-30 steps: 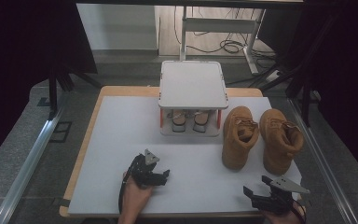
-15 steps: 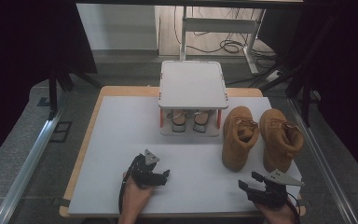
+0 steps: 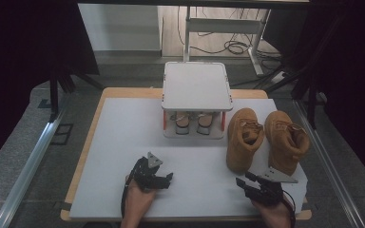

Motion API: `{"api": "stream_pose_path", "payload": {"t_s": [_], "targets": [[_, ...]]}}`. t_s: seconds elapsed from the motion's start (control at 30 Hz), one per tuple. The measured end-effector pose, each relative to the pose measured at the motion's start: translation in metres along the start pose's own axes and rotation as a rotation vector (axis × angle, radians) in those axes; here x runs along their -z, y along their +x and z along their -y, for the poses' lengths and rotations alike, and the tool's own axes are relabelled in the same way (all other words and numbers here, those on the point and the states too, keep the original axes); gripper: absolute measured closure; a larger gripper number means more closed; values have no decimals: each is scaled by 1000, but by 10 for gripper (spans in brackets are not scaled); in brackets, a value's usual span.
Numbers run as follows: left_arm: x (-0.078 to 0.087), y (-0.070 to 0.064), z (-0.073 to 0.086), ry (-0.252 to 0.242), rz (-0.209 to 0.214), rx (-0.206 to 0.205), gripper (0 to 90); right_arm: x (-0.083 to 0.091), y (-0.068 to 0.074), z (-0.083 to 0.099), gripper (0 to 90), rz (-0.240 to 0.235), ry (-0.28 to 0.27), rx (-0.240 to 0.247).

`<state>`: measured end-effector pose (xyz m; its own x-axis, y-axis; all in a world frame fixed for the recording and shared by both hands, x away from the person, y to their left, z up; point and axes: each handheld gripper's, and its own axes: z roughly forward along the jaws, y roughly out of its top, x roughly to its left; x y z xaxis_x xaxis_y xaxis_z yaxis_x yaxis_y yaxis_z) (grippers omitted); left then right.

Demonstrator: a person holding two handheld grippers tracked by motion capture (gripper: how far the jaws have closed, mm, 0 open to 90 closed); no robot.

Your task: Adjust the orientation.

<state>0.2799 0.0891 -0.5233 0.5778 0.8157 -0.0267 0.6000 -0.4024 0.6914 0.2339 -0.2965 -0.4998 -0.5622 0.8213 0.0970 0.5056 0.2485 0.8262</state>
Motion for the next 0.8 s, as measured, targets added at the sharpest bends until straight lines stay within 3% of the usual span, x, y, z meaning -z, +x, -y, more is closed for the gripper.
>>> {"api": "stream_pose_path", "payload": {"t_s": [0.17,0.4,0.57,0.8], "targets": [[0,0,0,0,0,0,138,-8,4,-3,674,25,-5,35],[0,0,0,0,0,0,138,-20,11,-9,877,15,-5,83],[0,0,0,-1,0,0,138,-37,14,-15,897,28,19,114],[0,0,0,-1,0,0,138,-54,15,-19,900,56,37,102]]}}
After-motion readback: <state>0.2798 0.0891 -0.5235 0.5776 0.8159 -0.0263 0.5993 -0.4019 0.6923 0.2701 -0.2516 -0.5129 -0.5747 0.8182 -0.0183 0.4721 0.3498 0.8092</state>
